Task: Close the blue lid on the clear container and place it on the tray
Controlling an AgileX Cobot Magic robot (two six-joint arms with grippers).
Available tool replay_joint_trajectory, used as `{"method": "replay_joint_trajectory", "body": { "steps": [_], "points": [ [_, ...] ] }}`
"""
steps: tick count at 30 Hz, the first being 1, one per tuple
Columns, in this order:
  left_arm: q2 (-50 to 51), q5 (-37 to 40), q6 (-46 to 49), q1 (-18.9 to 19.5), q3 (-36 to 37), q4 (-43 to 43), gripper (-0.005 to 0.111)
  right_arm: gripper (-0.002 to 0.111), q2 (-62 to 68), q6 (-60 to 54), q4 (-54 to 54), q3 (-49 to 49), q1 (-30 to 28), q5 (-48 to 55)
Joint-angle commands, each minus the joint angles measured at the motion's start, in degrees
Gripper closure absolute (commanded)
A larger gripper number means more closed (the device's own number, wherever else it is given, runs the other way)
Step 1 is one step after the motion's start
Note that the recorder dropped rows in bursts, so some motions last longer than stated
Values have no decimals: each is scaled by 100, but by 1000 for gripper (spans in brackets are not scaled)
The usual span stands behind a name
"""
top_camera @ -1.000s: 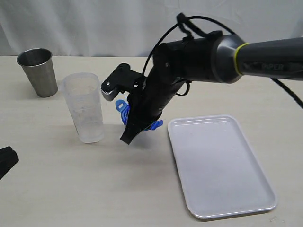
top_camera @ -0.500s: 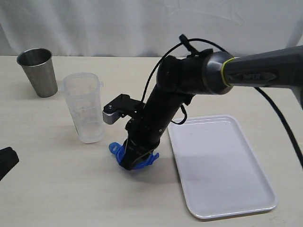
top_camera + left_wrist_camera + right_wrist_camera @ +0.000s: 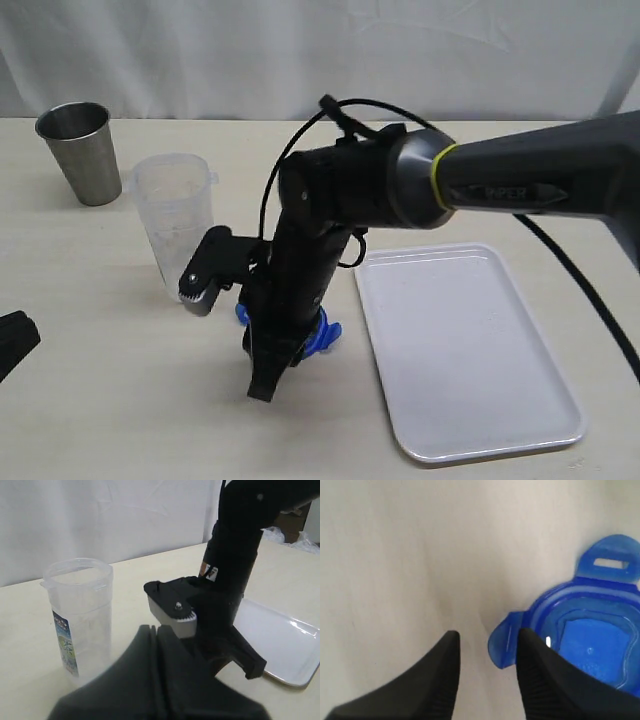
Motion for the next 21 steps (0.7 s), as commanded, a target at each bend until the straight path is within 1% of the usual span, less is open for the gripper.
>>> {"method": "replay_joint_trajectory", "body": {
  "steps": [1,7,9,10,11,14,21],
  "points": [
    [30,18,-36,-15,20,-46,107,71,-43,862,-1320,92,399,-262],
    [30,18,-36,-15,20,-46,107,71,259,1209,-1427,92,444,-488],
    [30,18,-36,-15,20,-46,107,72,303,1443,-1666,92,444,-521],
    [30,18,-36,-15,20,-46,107,75,290,1578,-1792,92,444,-521],
    [30,18,-36,-15,20,-46,107,84,275,1649,-1902,65,444,-473],
    [30,18,-36,-15,20,-46,107,104,218,1577,-1902,58,444,-418],
    [30,18,-57,-15,20,-46,107,104,-218,1456,-1819,58,444,-335]
  ]
}}
